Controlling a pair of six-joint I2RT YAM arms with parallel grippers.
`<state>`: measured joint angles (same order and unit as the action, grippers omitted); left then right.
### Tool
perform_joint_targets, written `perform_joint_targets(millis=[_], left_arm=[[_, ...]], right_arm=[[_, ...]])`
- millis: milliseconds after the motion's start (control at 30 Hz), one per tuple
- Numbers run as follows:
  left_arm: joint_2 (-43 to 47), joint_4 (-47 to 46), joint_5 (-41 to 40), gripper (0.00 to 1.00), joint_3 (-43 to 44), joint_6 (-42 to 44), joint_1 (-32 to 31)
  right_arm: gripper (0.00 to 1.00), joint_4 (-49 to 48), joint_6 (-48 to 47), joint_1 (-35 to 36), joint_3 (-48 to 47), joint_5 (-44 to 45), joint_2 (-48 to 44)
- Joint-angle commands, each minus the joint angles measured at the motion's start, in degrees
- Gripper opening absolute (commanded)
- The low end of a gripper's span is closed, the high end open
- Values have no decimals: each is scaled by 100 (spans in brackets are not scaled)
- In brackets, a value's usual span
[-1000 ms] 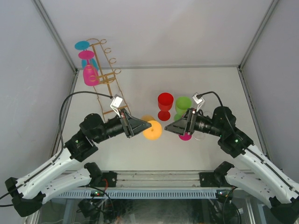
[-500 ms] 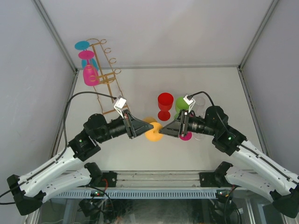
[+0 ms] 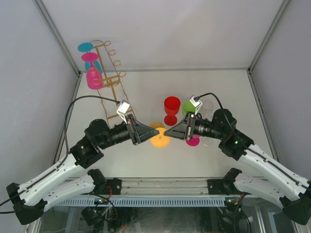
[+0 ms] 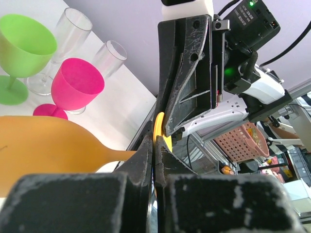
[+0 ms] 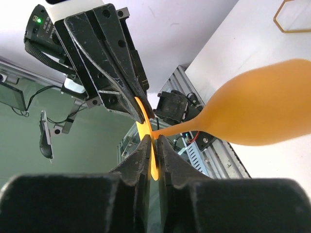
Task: Take the wine glass off the wine glass rack
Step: Place the wine glass at the center of the board.
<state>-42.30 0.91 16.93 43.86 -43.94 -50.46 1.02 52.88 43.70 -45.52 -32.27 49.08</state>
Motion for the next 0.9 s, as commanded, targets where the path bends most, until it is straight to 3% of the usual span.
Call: perform_joint_targets(millis=[0, 133, 300, 667, 867], left_arm=[[136, -330, 17, 4, -72, 106, -28], [185, -188, -83, 23, -70, 114, -34], [278, 22, 41, 40, -90, 26, -32], [-83, -173, 519, 40, -26, -281, -188], [-137, -316, 379, 27, -26, -281, -210]], right_arm=[[1, -446, 54, 42, -221, -95, -58], [0, -686, -172, 82, -221, -12, -189], [0, -706, -1192, 235, -269, 602, -519], [0, -702, -1466, 314, -271, 792, -546], [0, -848, -1497, 321, -108, 945, -705]])
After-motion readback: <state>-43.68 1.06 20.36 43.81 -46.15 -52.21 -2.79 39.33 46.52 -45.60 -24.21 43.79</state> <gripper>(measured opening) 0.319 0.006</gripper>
